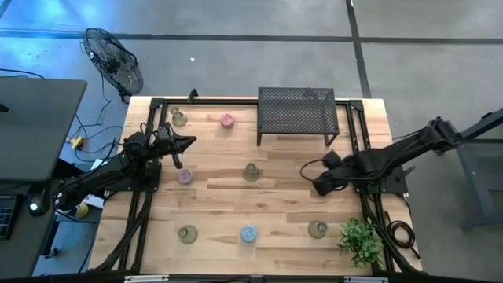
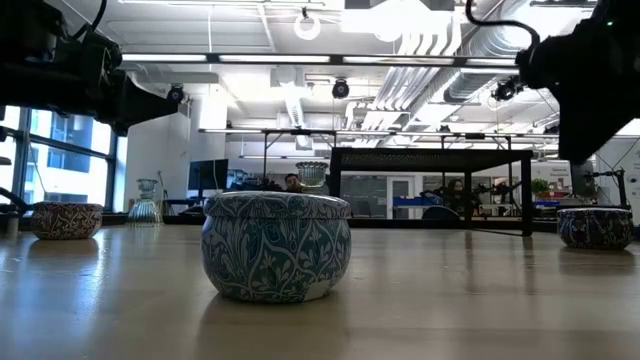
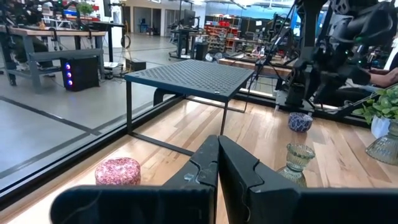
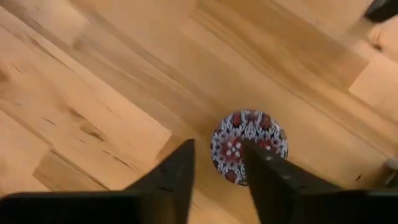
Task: Pick & Place candle stick holders
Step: Put the black and red scented candle on the shelf
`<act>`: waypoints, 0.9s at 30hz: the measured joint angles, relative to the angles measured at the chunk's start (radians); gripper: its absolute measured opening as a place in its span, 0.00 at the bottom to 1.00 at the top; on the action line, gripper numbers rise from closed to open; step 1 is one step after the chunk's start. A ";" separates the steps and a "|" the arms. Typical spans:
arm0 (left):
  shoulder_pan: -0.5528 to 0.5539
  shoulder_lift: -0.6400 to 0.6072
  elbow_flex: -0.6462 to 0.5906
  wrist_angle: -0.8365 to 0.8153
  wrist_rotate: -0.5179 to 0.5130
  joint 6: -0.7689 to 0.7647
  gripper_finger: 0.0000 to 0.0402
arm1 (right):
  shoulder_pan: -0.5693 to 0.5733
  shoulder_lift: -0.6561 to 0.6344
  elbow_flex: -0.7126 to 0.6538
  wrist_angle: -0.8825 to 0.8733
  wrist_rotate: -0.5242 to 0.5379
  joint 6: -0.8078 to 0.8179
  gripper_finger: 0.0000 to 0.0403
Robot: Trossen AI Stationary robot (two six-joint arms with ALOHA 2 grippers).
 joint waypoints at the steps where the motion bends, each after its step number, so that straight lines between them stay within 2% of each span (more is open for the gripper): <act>1: 0.000 0.000 0.000 0.000 0.000 0.000 0.01 | -0.003 0.009 0.000 -0.002 -0.011 0.000 0.41; 8: 0.000 0.000 0.000 0.000 0.000 0.000 0.01 | -0.060 0.031 0.000 -0.024 -0.070 -0.015 0.71; 11: 0.000 0.000 0.000 0.000 0.000 0.000 0.01 | -0.085 0.031 0.000 -0.028 -0.079 -0.076 0.79; 15: 0.000 0.000 0.000 0.000 0.000 0.000 0.01 | -0.101 0.031 0.000 -0.024 -0.071 -0.150 0.83; 23: 0.000 0.000 0.000 0.000 0.000 0.000 0.01 | -0.075 0.035 -0.005 -0.016 -0.037 -0.242 0.83; 27: 0.000 0.000 0.000 0.000 -0.001 0.000 0.01 | -0.053 0.036 -0.084 0.071 -0.052 -0.256 0.83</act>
